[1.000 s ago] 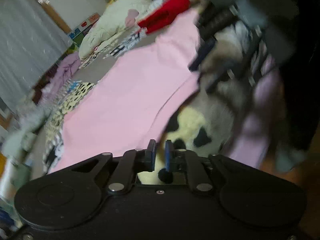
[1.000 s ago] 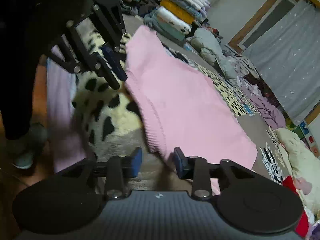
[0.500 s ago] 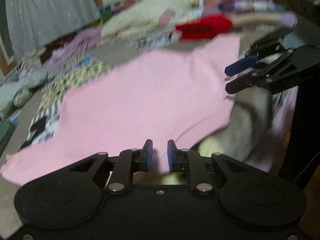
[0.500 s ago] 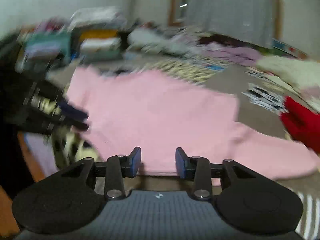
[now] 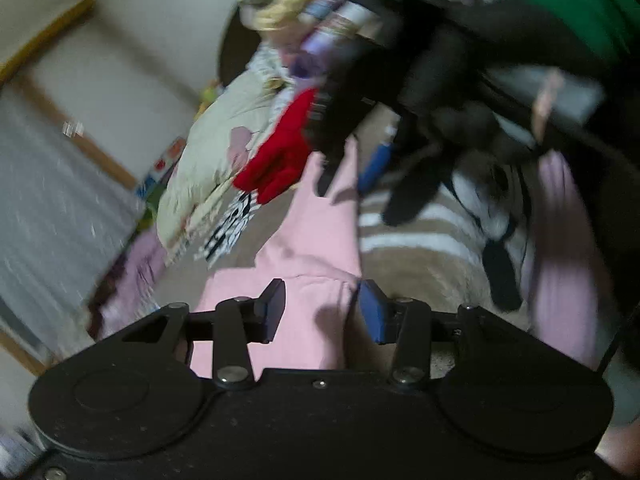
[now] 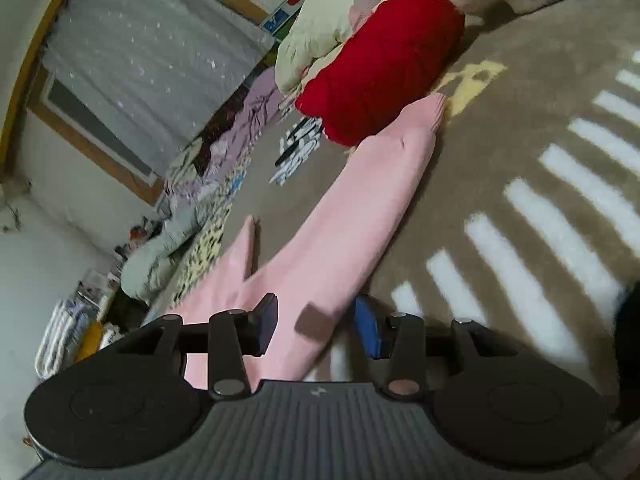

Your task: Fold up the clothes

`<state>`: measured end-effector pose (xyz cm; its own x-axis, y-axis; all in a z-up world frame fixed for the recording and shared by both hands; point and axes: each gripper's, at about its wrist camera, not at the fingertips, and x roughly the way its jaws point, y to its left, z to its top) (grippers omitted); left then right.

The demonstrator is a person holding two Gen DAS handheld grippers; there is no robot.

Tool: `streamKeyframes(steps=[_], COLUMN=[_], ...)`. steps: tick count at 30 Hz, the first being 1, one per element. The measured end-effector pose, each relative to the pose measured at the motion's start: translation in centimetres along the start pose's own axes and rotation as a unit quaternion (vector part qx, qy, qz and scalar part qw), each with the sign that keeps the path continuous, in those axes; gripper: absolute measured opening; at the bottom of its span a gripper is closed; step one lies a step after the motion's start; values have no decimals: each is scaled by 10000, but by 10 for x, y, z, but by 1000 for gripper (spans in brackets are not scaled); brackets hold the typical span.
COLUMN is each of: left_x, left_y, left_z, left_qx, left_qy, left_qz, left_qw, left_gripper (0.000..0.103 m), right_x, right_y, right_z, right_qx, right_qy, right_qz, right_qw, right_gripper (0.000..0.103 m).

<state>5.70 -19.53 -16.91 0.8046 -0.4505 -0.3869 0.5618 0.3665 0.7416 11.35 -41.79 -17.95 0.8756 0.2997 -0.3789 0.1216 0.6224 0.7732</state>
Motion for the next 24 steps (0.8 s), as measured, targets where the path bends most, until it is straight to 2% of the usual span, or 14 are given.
streamKeyframes(steps=[2, 5, 6, 8, 10, 12, 14, 15, 17, 19, 20, 21, 24], left_x=[11, 27, 32, 38, 37, 39, 41, 40, 37, 35, 32, 30, 27], left_y=[-6, -7, -7, -6, -1, 4, 7, 10, 19, 31, 41, 48, 67], left_z=[3, 5, 4, 3, 4, 3, -2, -2, -3, -2, -2, -2, 3], left_qx=[274, 490, 521, 501, 437, 218, 60, 3, -209, -538, -786, -1048, -1832], left_qy=[113, 370, 436, 512, 483, 530, 507, 493, 483, 452, 396, 331, 216], left_qz=[89, 126, 97, -101, -248, -425, -583, -616, -740, -936, -1023, -1076, -1078], left_qw=[9995, 9980, 9976, 9974, 9976, 9975, 9970, 9969, 9959, 9931, 9908, 9881, 9769], left_gripper=[43, 41, 32, 12, 11, 7, 6, 6, 7, 18, 34, 44, 42], right_x=[5, 13, 11, 2, -7, -5, 5, 7, 0, -8, -12, -16, -19], right_y=[-5, -12, -11, -9, -9, -15, -19, -19, -13, -13, -13, -13, -22], right_z=[1, 3, 6, 13, 20, 23, 21, 19, 19, 21, 22, 23, 26], right_qx=[93, 193, 184, 90, 72, 71, -10, -3, -202, -206, -207, -204, 19], right_qy=[-69, -81, -110, -298, -516, -428, -154, -42, -214, -470, -598, -720, -837], right_qz=[95, 131, 155, 206, 327, 175, -234, -267, -429, -460, -475, -490, -512], right_qw=[9999, 9997, 9996, 9993, 9981, 9989, 9996, 9996, 9986, 9976, 9969, 9960, 9952], right_gripper=[42, 16, 4, 4, 4, 4, 4, 7, 17, 47, 50, 50, 48])
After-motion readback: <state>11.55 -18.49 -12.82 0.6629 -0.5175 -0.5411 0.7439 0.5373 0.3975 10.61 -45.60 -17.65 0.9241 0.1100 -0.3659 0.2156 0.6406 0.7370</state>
